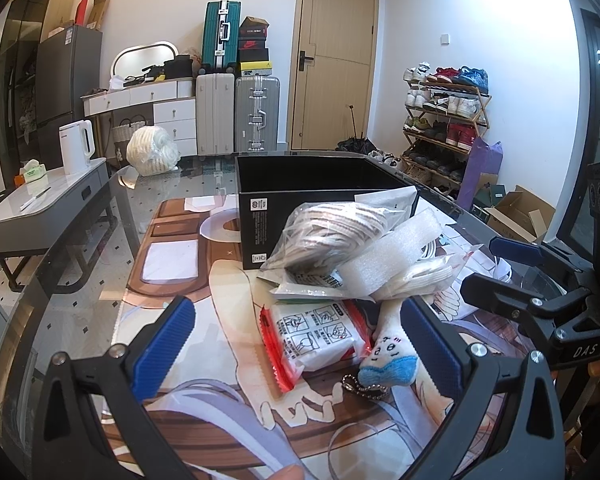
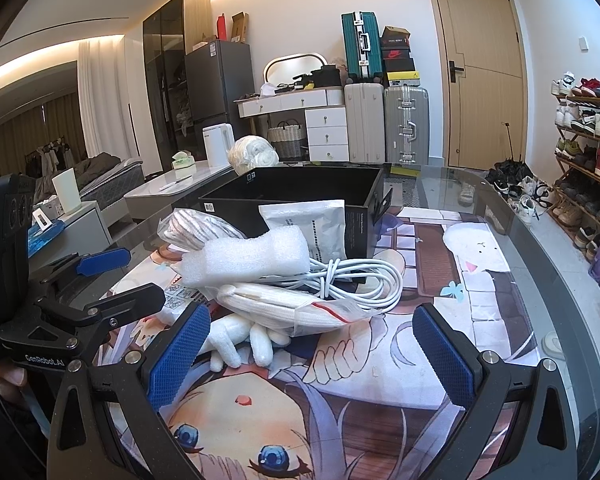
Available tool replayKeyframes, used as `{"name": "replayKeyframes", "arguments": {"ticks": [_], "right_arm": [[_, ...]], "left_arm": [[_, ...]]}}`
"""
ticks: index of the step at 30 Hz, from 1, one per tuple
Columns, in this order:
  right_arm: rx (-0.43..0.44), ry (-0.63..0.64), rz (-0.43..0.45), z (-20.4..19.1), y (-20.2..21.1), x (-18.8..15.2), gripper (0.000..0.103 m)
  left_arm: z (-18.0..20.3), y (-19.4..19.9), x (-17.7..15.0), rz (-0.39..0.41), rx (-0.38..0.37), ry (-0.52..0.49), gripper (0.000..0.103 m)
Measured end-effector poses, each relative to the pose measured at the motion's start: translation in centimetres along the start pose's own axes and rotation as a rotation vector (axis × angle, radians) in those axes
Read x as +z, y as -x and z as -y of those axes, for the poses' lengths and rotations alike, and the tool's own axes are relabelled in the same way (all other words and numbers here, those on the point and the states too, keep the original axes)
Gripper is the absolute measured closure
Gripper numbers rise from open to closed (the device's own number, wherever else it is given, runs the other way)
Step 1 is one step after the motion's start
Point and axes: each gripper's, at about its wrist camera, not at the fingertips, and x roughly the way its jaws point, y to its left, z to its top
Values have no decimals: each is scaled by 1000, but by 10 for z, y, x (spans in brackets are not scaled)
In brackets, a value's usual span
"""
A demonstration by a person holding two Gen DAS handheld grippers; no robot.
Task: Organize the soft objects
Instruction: 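Reach the left tool to the red-edged packet while the right tool reaches the white plush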
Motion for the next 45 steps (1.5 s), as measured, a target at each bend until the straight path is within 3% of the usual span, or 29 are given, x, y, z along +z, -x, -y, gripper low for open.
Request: {"name": "replayKeyframes", "arguments": {"ticks": [11, 16, 19, 23, 31, 45], "right_arm": [[-23, 10, -88, -3, -12, 7, 0], [-23, 13, -133, -7, -21, 15, 0], [0, -7, -159, -5, -26, 18, 0], [3, 1, -199, -9, -36, 20, 0], [41, -41, -264, -3, -56, 25, 0], [51, -32, -332, -10, -81, 29, 0]], "left_arm": [[0, -13, 7, -94, -10, -18, 0], [-4, -15, 14, -92, 49, -25, 0], [-6, -13, 20, -77, 40, -32, 0], [-11, -24, 21, -145, -2, -6, 0], [-14, -28, 14, -191, -58, -1, 0], [-19, -43, 14, -287, -76, 16, 0]]}}
